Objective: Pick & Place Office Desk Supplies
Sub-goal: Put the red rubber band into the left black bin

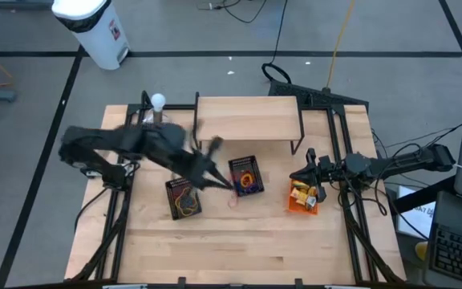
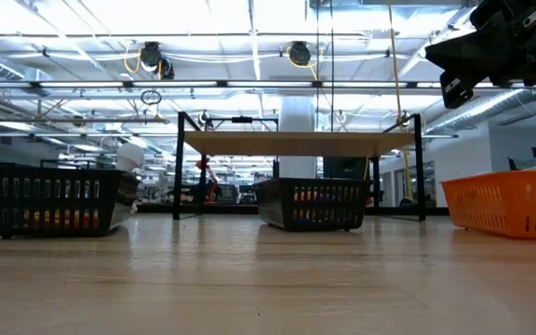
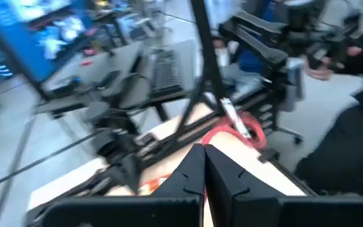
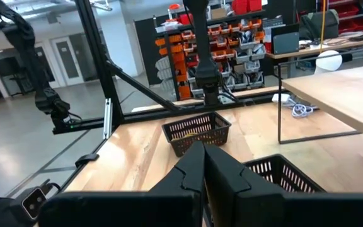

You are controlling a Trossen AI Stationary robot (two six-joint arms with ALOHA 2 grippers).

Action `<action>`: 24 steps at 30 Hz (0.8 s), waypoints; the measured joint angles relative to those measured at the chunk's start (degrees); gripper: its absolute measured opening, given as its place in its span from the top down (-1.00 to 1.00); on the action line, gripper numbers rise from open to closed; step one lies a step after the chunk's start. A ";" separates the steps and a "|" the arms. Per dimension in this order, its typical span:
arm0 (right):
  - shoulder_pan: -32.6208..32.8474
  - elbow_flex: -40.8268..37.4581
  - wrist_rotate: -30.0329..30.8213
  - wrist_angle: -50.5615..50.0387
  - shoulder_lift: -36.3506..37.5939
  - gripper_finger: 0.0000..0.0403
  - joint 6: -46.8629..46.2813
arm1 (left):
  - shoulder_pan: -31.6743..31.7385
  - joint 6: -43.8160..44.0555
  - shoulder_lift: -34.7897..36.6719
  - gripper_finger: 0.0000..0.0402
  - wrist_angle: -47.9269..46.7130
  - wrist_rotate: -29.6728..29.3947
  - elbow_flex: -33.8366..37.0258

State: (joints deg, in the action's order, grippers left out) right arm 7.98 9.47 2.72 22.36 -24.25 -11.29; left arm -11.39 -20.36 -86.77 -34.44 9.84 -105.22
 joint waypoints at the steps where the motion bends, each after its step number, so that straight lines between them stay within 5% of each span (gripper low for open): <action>1: -0.02 0.00 0.00 0.18 0.00 1.00 0.00 | 0.13 0.60 1.51 1.00 -0.40 -1.54 0.26; 9: -0.02 0.00 0.00 0.12 -0.02 1.00 0.00 | 0.83 7.25 15.75 1.00 -1.74 -12.26 10.71; 16: -0.02 0.00 0.00 0.10 -0.02 1.00 0.02 | 0.83 12.22 31.94 1.00 3.56 -23.77 27.74; 24: -0.02 0.00 0.80 0.16 -0.02 1.00 1.51 | 0.87 15.78 50.86 1.00 11.87 -29.03 48.53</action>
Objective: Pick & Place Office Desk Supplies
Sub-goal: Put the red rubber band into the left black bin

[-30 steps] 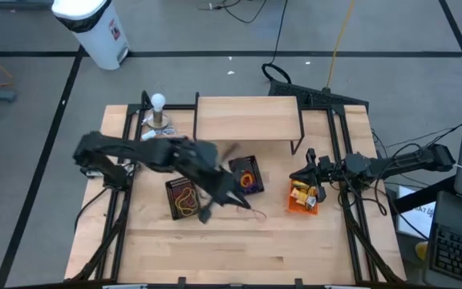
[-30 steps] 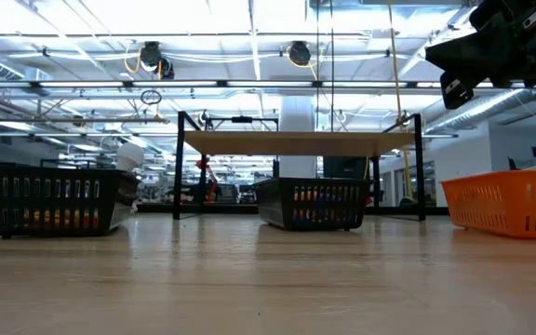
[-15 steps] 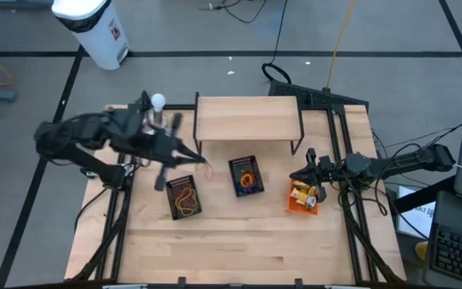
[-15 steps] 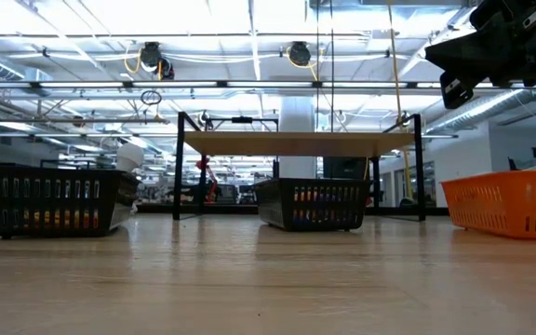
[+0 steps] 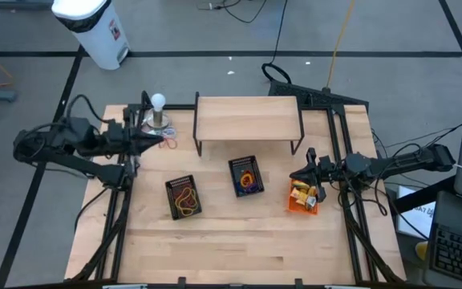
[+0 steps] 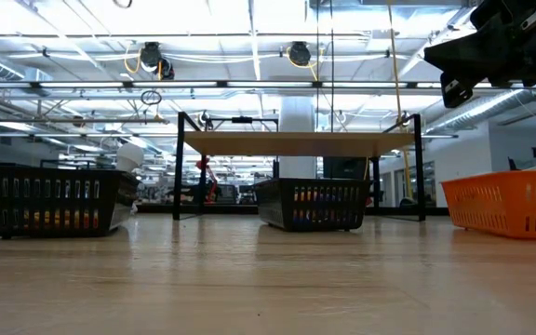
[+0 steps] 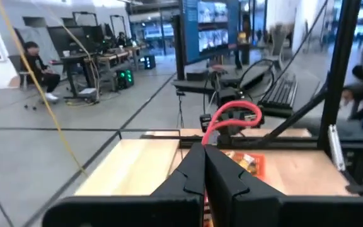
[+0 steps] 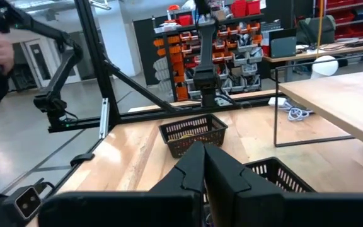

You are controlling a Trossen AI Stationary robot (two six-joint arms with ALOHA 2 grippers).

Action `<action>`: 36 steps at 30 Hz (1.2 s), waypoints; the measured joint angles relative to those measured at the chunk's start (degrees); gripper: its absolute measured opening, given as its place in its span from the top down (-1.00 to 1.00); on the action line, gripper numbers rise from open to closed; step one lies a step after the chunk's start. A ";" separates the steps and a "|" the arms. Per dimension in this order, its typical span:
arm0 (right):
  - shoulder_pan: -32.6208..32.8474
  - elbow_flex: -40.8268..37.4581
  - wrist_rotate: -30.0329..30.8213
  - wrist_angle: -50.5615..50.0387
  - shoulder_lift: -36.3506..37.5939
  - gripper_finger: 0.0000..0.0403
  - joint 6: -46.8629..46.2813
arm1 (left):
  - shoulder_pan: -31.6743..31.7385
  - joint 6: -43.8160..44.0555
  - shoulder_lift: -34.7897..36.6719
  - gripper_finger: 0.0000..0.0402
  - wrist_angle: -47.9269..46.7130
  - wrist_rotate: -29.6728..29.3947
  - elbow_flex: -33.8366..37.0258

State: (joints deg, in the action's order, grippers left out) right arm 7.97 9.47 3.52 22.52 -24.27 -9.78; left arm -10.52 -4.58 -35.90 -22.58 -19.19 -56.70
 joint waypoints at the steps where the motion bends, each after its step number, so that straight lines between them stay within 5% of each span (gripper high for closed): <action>1: 0.00 0.00 0.78 -0.02 -0.02 1.00 0.13 | 0.00 0.89 2.21 1.00 1.13 -0.06 2.56; 9: -0.02 0.00 1.08 -0.09 -0.15 1.00 3.79 | -0.04 7.31 13.30 1.00 7.80 -1.97 19.61; 17: -0.02 -2.34 1.27 1.64 -0.15 1.00 7.44 | -0.33 4.86 20.56 1.00 23.11 -1.78 36.47; 36: -0.11 -5.51 5.50 5.95 -0.24 1.00 8.96 | -1.29 3.80 35.61 1.00 25.59 2.60 53.91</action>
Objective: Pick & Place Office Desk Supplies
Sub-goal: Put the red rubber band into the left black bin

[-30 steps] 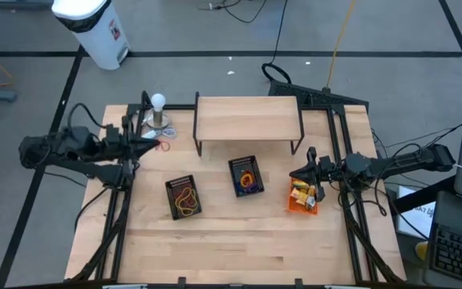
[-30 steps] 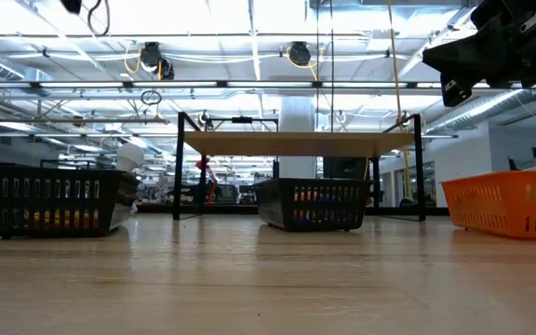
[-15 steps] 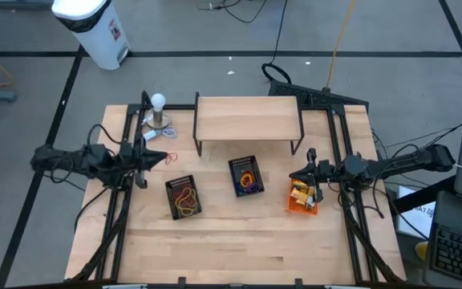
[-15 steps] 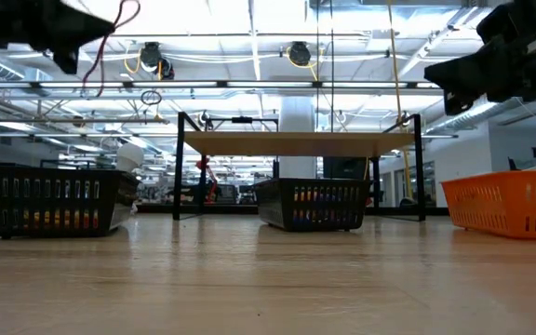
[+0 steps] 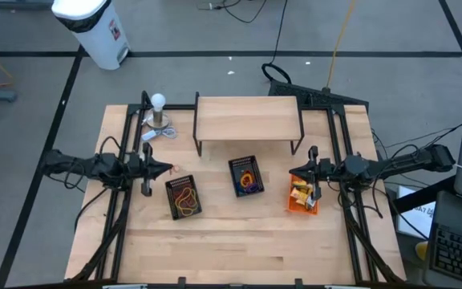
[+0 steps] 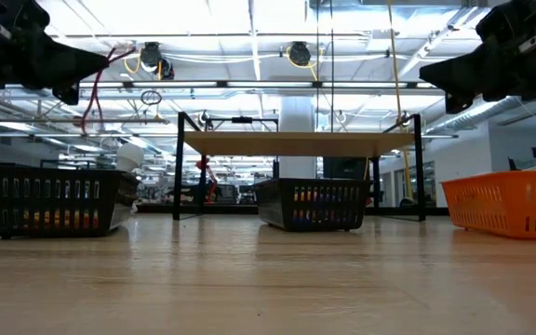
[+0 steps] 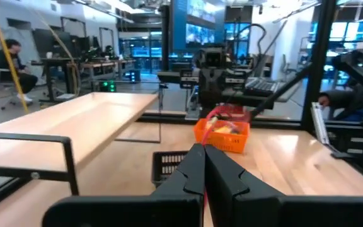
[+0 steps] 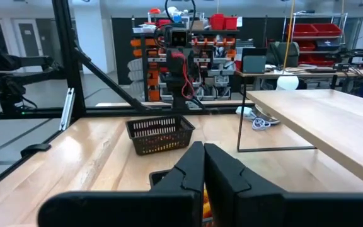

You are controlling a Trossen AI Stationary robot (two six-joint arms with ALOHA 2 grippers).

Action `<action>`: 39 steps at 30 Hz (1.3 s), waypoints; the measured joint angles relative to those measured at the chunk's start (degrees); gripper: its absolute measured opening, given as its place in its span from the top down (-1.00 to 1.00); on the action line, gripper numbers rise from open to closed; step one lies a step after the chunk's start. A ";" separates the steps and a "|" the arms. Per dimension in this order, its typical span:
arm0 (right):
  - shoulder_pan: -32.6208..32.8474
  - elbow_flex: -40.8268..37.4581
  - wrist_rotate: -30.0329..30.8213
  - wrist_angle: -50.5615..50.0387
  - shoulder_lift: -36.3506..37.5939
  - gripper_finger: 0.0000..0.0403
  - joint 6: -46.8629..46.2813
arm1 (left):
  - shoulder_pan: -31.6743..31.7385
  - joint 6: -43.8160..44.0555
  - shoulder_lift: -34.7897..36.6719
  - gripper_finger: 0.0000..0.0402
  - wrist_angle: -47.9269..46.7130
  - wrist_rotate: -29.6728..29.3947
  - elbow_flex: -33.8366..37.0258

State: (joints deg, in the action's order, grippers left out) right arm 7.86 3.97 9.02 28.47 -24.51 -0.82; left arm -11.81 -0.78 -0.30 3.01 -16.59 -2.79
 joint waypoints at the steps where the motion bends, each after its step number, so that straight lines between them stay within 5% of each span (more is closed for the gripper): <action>1: 0.00 -0.01 -0.01 0.02 0.00 1.00 -0.01 | 0.00 -0.06 0.00 1.00 0.19 0.51 0.27; 16: 0.00 -0.13 -0.04 0.02 0.00 1.00 -0.39 | 0.00 3.38 -0.02 1.00 3.05 1.81 1.94; 21: 0.00 -0.17 -0.04 0.02 0.00 1.00 -0.39 | -0.10 6.28 -2.87 1.00 -3.00 0.37 -4.13; 31: 0.00 -0.17 -0.02 0.50 0.02 1.00 -0.07 | -0.11 14.55 -27.16 1.00 -29.15 -1.00 -28.83; 39: 0.00 -0.20 -0.02 0.47 0.02 1.00 -0.02 | -0.11 21.63 -47.81 1.00 -40.93 7.30 -38.26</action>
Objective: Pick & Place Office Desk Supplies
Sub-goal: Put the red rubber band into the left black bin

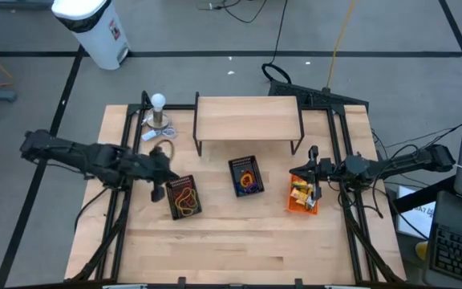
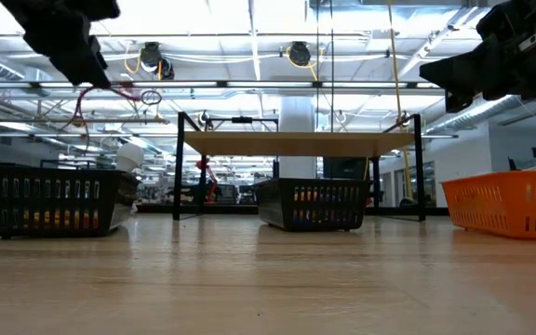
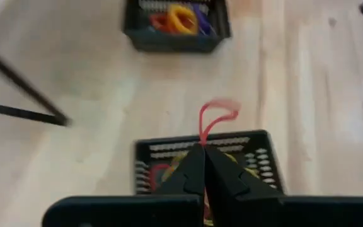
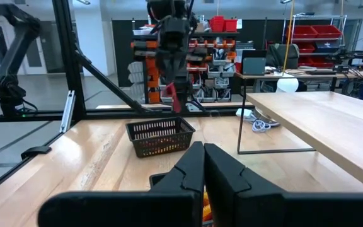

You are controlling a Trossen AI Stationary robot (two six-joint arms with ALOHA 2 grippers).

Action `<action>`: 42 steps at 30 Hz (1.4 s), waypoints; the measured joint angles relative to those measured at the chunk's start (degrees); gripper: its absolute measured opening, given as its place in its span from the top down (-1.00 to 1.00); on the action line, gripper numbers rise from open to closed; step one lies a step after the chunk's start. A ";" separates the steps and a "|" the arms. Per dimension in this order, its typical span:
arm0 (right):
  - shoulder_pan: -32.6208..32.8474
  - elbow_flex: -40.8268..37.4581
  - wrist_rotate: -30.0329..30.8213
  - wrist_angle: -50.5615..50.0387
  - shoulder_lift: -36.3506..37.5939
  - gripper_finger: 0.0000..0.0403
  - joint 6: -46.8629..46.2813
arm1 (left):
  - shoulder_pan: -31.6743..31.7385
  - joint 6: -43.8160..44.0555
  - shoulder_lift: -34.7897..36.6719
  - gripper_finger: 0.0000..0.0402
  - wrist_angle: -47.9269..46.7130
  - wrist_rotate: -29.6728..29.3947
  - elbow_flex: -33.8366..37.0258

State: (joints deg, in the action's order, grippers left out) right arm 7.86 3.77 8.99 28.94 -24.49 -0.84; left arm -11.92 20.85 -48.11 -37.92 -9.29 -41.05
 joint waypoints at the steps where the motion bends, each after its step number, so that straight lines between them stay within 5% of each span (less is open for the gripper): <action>1: 0.00 0.00 0.00 -0.01 0.00 1.00 0.01 | 0.00 0.47 -1.92 1.00 0.31 1.54 -0.49; 14: -0.01 0.00 0.00 -0.58 0.00 1.00 0.07 | -0.09 2.16 -21.25 1.00 0.03 13.75 -0.81; 27: -0.02 -0.01 0.00 -0.54 0.00 1.00 0.68 | -0.07 0.90 -27.76 0.97 0.10 14.06 -0.81; 34: 0.00 -0.02 0.00 -0.49 0.00 1.00 0.52 | -0.07 2.44 -27.75 0.67 0.32 13.89 -0.81; 42: -0.02 -0.02 -0.01 -0.49 0.00 1.00 0.48 | -0.07 3.71 -27.75 0.03 0.34 13.91 -0.81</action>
State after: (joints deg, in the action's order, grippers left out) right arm 7.84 3.75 8.99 28.45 -24.49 -0.36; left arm -11.99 24.56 -75.85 -37.58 4.62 -41.87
